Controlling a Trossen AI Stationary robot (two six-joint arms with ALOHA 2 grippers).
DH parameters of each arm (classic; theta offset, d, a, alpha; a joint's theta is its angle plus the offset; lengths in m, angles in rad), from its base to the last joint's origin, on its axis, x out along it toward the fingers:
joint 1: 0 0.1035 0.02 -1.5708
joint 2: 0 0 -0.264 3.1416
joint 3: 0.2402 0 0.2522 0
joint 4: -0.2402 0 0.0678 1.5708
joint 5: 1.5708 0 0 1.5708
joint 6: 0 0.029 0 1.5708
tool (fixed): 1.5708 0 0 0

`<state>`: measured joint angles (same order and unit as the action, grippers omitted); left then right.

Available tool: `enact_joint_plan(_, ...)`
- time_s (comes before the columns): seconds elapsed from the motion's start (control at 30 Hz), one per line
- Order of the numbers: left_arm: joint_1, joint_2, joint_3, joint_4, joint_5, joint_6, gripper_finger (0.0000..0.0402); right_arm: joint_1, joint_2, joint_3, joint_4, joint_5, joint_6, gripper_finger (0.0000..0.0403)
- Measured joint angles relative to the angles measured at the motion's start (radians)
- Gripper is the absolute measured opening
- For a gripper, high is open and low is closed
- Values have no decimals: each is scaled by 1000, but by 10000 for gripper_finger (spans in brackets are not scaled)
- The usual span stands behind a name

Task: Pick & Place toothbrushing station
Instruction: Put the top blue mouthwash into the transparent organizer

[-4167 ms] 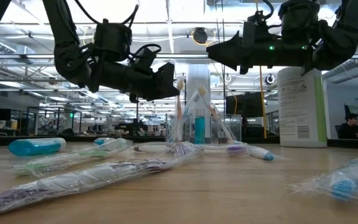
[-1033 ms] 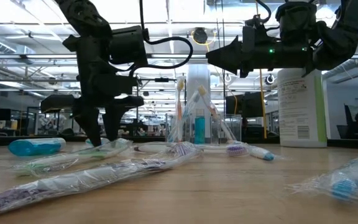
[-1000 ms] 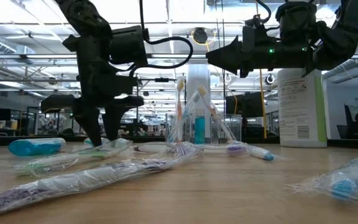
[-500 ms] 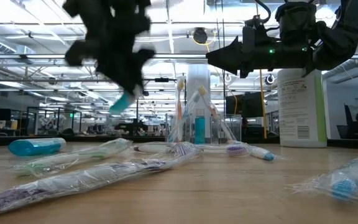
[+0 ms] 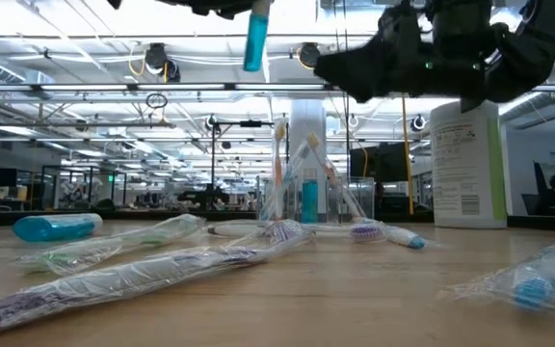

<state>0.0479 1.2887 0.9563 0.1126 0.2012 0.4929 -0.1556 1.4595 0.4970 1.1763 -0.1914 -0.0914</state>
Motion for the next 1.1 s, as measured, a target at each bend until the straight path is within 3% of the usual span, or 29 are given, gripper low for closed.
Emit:
enact_joint_plan(0.3, 10, 70, -124, 419, 6, -141, 106, 63, 0, 60, -22, -20, 24, 250)
enact_joint_plan(0.47, 10, 123, -125, 437, 93, -186, 106, 78, 0, 104, -111, -20, 24, 261)
enact_joint_plan(0.63, 10, 157, -123, 508, 50, -239, 106, 103, 1, 141, -154, -13, 5, 263)
enact_joint_plan(0.77, 10, 167, -124, 535, 42, -240, 106, 121, 1, 145, -162, 73, -32, 263)
enact_joint_plan(1.1, 10, 165, -123, 572, 25, -265, 106, 125, 1, 146, -157, 141, -45, 256)
